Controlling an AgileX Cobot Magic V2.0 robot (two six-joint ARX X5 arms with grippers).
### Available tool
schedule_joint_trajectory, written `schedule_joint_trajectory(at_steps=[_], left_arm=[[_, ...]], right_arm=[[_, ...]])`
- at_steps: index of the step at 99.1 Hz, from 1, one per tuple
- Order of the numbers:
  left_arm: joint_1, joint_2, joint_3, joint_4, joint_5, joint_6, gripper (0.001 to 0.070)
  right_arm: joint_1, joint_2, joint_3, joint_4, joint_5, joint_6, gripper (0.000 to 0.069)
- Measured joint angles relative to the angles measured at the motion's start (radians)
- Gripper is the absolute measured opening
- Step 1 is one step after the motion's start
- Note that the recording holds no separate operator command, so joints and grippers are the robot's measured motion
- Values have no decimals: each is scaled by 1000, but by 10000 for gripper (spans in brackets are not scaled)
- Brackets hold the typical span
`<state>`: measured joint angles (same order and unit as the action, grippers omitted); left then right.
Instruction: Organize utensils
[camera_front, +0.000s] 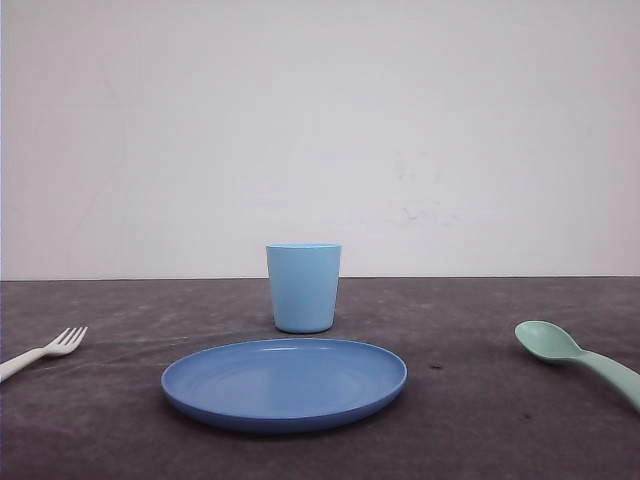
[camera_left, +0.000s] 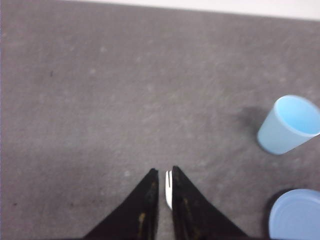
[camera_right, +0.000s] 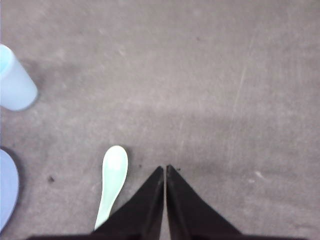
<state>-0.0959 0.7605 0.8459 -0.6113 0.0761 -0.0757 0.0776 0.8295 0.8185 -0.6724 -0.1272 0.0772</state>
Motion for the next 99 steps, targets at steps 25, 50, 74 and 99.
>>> schedule_joint_trajectory(at_steps=[25,50,74,99], left_arm=[[-5,36,0,-22,-2,20,23],[-5,36,0,-33,-2,24,211],[-6,44,0,-34,-1,10,611],[-75,142,0,-34,7,-62,625]], right_arm=[[1,82,0,-4,0,-3,9],[1,83,0,-14,0,-11,385],[1,83,0,-19,0,-11,679],[2,83,0,-20,0,-11,679]])
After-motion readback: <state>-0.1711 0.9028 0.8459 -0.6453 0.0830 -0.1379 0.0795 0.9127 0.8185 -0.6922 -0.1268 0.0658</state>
